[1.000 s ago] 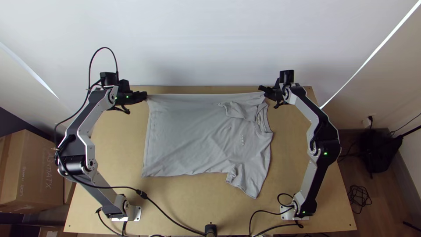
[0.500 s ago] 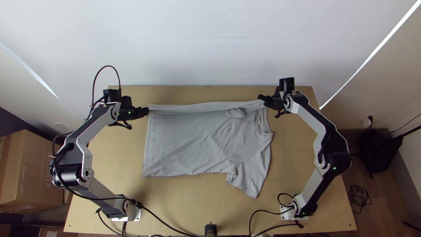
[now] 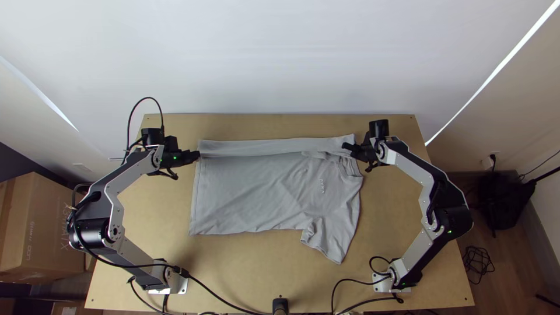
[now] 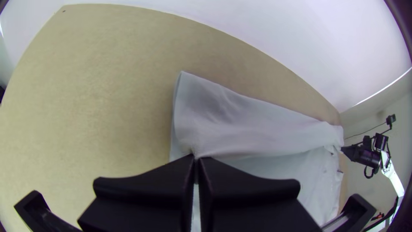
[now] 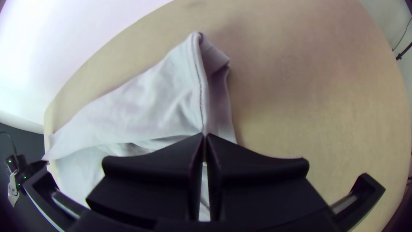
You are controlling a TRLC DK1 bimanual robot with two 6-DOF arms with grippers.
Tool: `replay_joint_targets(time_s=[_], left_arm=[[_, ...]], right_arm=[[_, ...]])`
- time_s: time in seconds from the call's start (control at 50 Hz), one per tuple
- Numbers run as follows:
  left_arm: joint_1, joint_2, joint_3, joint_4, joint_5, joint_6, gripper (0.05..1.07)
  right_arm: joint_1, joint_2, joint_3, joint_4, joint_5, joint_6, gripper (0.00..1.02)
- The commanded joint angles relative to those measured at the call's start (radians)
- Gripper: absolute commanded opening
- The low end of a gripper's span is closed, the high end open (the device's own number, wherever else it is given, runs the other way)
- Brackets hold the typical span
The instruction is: Fold the t-shirt
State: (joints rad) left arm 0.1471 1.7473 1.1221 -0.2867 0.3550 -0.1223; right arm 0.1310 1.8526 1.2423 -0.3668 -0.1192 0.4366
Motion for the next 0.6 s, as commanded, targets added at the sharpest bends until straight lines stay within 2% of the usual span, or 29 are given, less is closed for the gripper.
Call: replay_joint_targets(time_s=[0.0,0.34,0.36,0.44,0.46,0.52,0.54,0.58], left_arm=[[0.008,-0.015,-0.039,0.021,-0.022,0.026,0.08],[0.025,0.001,-0.067,0.055,-0.050,0.047,0.09],[0.026,0.001,-0.068,0.060,-0.053,0.049,0.13],[0.029,-0.005,-0.074,0.063,-0.054,0.070,0.43],[0.031,-0.006,-0.074,0.061,-0.054,0.070,0.53],[0.042,-0.009,-0.061,0.037,-0.053,0.072,0.93],[0.042,-0.011,-0.053,0.017,-0.053,0.085,0.98],[0.043,-0.020,-0.042,-0.003,-0.053,0.101,1.01]], right_arm=[[0.009,-0.032,-0.058,0.022,0.032,-0.010,0.02],[0.004,-0.038,-0.121,0.069,0.089,-0.018,0.02],[0.002,-0.041,-0.121,0.072,0.089,-0.018,0.02],[-0.002,-0.056,-0.109,0.072,0.089,-0.024,0.04],[-0.005,-0.062,-0.106,0.072,0.089,-0.022,0.09],[-0.010,-0.090,-0.109,0.072,0.089,-0.022,0.36],[-0.011,-0.099,-0.110,0.072,0.089,-0.021,0.43],[-0.018,-0.116,-0.109,0.068,0.089,-0.019,0.56]])
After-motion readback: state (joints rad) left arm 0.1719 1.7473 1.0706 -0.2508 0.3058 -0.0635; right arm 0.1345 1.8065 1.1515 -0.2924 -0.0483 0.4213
